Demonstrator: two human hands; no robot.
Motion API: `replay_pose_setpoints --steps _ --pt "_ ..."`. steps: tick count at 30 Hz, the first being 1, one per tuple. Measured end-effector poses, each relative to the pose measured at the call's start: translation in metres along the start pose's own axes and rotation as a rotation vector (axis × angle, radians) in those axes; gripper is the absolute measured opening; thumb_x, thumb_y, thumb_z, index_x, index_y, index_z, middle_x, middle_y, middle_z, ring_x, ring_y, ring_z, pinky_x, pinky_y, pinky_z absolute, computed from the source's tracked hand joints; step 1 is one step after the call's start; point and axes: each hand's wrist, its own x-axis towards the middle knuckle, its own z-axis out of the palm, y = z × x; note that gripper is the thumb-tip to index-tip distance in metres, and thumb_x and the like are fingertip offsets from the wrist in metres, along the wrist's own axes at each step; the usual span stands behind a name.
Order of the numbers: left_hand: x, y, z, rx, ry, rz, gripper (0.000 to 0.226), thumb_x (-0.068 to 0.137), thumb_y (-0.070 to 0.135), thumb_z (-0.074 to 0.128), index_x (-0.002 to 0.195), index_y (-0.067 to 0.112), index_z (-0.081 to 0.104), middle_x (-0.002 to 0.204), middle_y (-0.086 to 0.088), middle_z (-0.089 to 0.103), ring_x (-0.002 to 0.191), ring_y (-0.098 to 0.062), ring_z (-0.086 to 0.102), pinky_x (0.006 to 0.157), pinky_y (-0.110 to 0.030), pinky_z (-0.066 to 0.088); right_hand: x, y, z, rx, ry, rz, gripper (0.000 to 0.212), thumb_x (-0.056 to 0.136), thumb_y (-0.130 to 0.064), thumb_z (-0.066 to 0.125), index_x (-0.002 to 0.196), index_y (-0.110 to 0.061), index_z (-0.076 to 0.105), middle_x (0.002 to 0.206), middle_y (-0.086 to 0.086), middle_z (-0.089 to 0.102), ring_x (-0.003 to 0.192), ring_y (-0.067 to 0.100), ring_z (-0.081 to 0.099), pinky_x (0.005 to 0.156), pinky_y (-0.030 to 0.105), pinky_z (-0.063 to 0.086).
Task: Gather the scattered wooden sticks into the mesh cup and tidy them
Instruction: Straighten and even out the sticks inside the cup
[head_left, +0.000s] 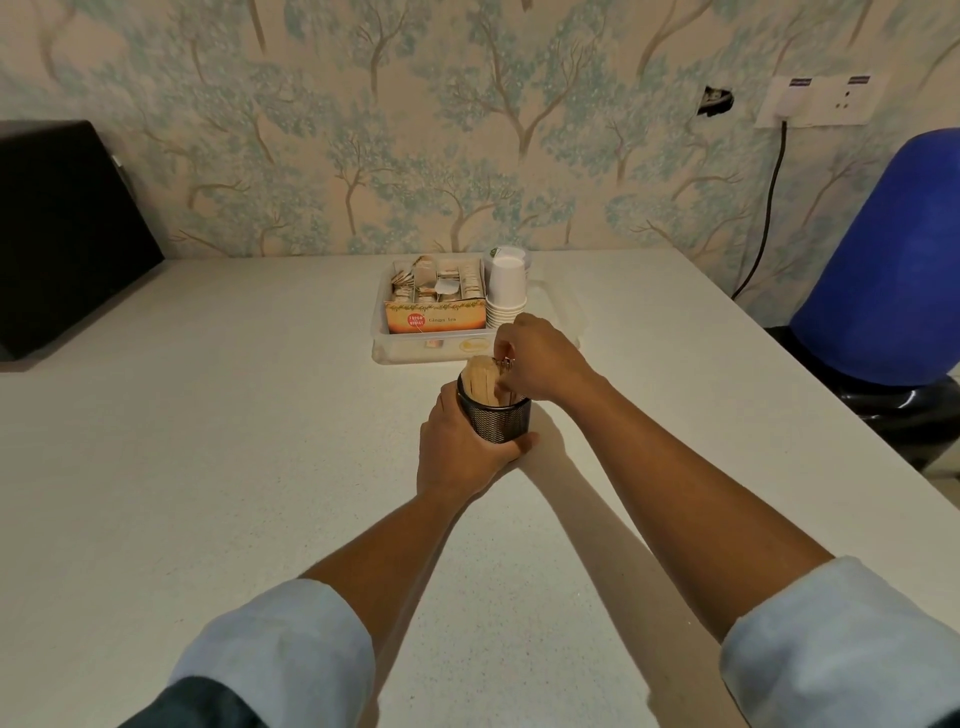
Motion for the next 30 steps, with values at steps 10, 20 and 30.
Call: replay_pose_setpoints --steps 10,20,30 --pt "0.002 -0.003 0.002 0.0 -0.005 -0.004 0.125 0.041 0.092 0.063 0.144 0.031 0.028 0.14 0.006 0.053 0.124 -0.019 0.056 0.102 -0.038 0.053 -0.001 -0.002 -0.015 0.077 -0.112 -0.039 0.026 0.074 -0.01 0.08 0.098 -0.016 0.073 0.101 0.001 0.067 0.087 0.014 0.057 0.056 0.019 0.039" --pt "0.001 -0.004 0.003 -0.023 0.01 -0.008 0.123 0.042 0.089 0.068 0.143 0.032 0.029 0.137 0.007 0.055 0.122 -0.018 0.057 0.098 -0.039 0.055 -0.003 -0.009 -0.006 0.042 -0.019 -0.058 0.019 0.081 -0.007 0.07 0.098 -0.014 0.074 0.106 0.006 0.067 0.094 0.022 0.061 0.068 0.027 0.044" --pt "0.001 -0.004 0.003 -0.067 0.023 -0.015 0.121 0.038 0.09 0.068 0.139 0.033 0.034 0.13 0.009 0.059 0.115 -0.015 0.061 0.094 -0.032 0.055 -0.007 -0.012 0.0 -0.05 -0.242 -0.193 0.05 0.091 -0.007 0.056 0.14 -0.016 0.052 0.138 0.012 0.055 0.122 0.031 0.052 0.096 0.037 0.049"
